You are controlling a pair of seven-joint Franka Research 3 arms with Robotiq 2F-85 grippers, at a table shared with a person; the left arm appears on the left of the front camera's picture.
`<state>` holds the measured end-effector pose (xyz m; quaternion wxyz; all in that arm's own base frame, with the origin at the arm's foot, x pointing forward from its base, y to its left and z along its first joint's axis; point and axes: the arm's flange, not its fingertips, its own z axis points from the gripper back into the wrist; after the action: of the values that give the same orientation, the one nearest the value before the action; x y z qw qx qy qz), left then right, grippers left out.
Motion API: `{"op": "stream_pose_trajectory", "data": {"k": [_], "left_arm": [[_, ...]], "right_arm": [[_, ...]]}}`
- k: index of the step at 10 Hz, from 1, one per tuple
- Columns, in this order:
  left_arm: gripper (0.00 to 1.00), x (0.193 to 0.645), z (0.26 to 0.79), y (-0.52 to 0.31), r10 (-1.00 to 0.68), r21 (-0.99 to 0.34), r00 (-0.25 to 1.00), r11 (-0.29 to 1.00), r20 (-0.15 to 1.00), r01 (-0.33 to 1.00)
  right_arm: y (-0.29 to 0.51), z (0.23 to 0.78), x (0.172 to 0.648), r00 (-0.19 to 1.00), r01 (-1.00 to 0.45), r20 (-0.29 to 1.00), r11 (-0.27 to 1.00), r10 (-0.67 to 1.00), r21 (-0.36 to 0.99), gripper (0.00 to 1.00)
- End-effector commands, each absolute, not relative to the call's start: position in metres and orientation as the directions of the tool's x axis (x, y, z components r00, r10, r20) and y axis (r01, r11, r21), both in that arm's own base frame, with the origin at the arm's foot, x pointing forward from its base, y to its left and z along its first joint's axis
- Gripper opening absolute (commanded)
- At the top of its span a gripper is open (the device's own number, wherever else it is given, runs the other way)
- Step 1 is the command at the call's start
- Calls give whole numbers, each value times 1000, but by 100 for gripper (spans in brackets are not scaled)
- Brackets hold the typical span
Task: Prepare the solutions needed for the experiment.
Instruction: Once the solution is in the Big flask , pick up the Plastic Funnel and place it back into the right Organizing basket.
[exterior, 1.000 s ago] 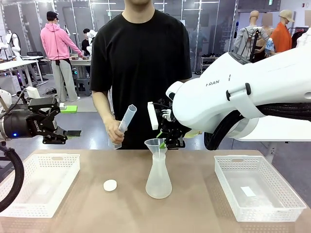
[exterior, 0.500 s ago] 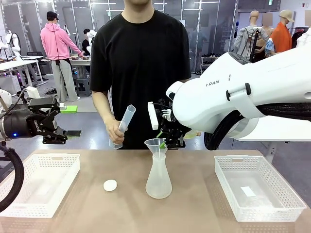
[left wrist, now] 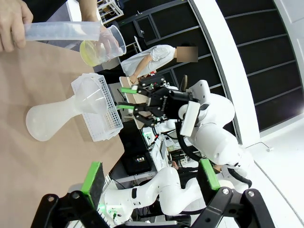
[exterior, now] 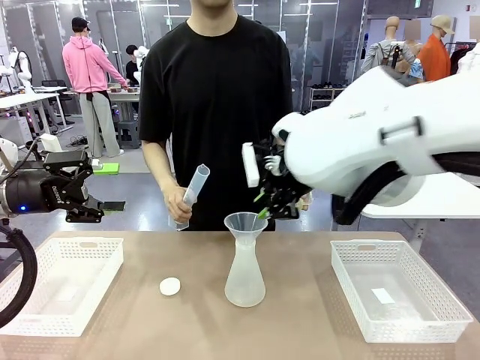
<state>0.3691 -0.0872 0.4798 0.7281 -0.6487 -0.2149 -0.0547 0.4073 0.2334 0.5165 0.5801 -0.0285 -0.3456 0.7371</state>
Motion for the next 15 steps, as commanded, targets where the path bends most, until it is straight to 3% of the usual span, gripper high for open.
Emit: {"op": "stream_pose_trajectory", "data": {"k": [1,2,5,8,10,13,14,15], "left_arm": [[100,369,481,-90,199,-923,904,149,379,355],[100,369,481,-90,199,-923,904,149,379,355],[100,369,481,-90,199,-923,904,149,379,355],[100,369,481,-90,199,-923,904,149,379,355],[100,369,481,-90,199,-923,904,149,379,355],[100,369,481,-90,199,-923,904,149,379,355],[100,369,481,-90,199,-923,904,149,379,355],[100,369,481,-90,199,-923,904,149,379,355]], "right_arm": [[187,531,395,-208,-849,399,37,893,-526,37],[162,536,395,-113,-862,424,124,899,-492,37],[105,548,405,238,-882,611,432,755,-190,37],[67,546,407,526,-810,668,548,527,206,37],[50,532,411,699,-675,620,617,358,404,37],[54,517,418,812,-544,524,657,256,522,37],[58,511,422,838,-501,486,702,248,506,37],[43,515,415,764,-613,556,636,326,469,37]]}}
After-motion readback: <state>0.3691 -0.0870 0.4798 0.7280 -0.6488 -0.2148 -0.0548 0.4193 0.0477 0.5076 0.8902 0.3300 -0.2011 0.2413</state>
